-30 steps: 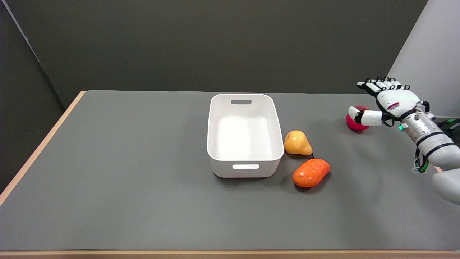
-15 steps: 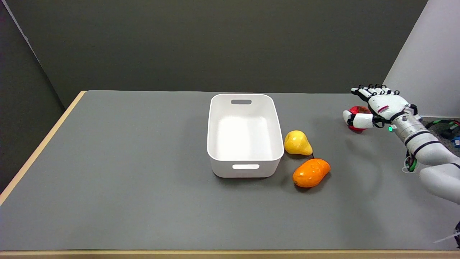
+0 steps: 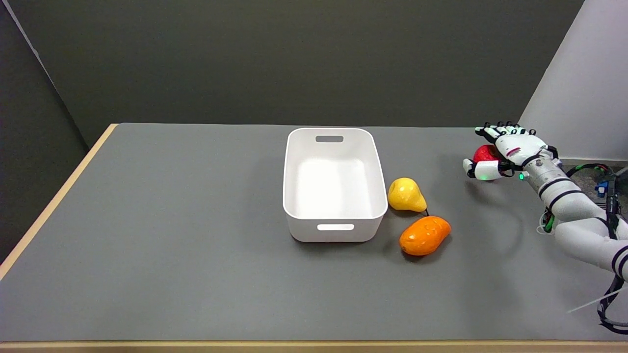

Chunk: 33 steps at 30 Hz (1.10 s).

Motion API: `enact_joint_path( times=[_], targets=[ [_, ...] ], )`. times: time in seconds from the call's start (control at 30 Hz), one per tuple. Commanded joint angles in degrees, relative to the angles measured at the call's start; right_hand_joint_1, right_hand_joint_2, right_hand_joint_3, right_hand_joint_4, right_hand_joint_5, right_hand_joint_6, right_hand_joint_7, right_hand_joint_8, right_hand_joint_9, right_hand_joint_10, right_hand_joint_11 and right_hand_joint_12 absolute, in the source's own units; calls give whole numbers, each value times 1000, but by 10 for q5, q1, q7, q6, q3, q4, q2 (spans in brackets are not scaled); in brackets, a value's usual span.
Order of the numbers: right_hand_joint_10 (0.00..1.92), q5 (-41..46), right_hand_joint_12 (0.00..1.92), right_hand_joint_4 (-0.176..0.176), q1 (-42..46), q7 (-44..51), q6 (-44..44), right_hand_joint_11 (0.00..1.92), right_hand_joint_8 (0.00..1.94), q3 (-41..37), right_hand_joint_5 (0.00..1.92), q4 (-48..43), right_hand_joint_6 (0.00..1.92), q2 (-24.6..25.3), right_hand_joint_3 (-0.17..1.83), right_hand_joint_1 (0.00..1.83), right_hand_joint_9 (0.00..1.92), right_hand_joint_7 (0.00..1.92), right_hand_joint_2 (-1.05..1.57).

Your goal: Pick up tomato.

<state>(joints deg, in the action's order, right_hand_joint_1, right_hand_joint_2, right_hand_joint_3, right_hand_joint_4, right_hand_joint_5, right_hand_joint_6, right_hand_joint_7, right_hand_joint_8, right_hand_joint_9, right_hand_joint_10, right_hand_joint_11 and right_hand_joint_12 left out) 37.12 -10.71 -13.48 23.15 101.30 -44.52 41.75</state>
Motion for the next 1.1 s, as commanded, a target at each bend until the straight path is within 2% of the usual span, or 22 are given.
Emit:
enact_joint_path(
  times=[0.03, 0.13, 0.23, 0.37, 0.43, 0.5, 0.7, 0.87, 0.93, 1.0, 1.1],
  targets=[
    [458, 1, 1082, 110, -50, 2, 11, 30, 241, 30, 88, 62, 313, 14, 973, 148, 68, 121, 519],
    [511, 1, 968, 109, -46, 3, 12, 91, 298, 30, 73, 61, 369, 14, 1047, 205, 37, 99, 569],
    [485, 1, 1111, 115, -44, 5, 12, 55, 253, 30, 91, 60, 350, 14, 974, 206, 96, 139, 539],
    [577, -3, 1250, 116, -44, 5, 13, 195, 289, 30, 130, 60, 368, 14, 959, 377, 213, 215, 600],
    [637, -3, 1277, 114, -44, 6, 14, 258, 340, 30, 129, 60, 423, 14, 1027, 433, 240, 224, 605],
    [696, -3, 1398, 118, -44, 6, 15, 330, 387, 30, 153, 61, 449, 14, 1032, 576, 304, 270, 620],
    [781, -4, 1499, 120, -44, 6, 15, 406, 415, 35, 205, 61, 469, 11, 1009, 746, 368, 341, 635],
    [838, -4, 1552, 127, -44, 6, 15, 465, 508, 35, 239, 60, 572, 11, 1024, 832, 421, 375, 649],
    [935, -4, 1585, 133, -44, 6, 15, 517, 524, 35, 299, 60, 625, 10, 992, 934, 456, 441, 673],
    [997, -4, 1609, 145, -44, 6, 15, 547, 606, 35, 349, 59, 772, 10, 969, 1003, 498, 485, 711],
    [1165, -4, 1654, 153, -44, 6, 24, 632, 878, 36, 398, 61, 1055, 10, 962, 1098, 609, 609, 842]
  ],
)
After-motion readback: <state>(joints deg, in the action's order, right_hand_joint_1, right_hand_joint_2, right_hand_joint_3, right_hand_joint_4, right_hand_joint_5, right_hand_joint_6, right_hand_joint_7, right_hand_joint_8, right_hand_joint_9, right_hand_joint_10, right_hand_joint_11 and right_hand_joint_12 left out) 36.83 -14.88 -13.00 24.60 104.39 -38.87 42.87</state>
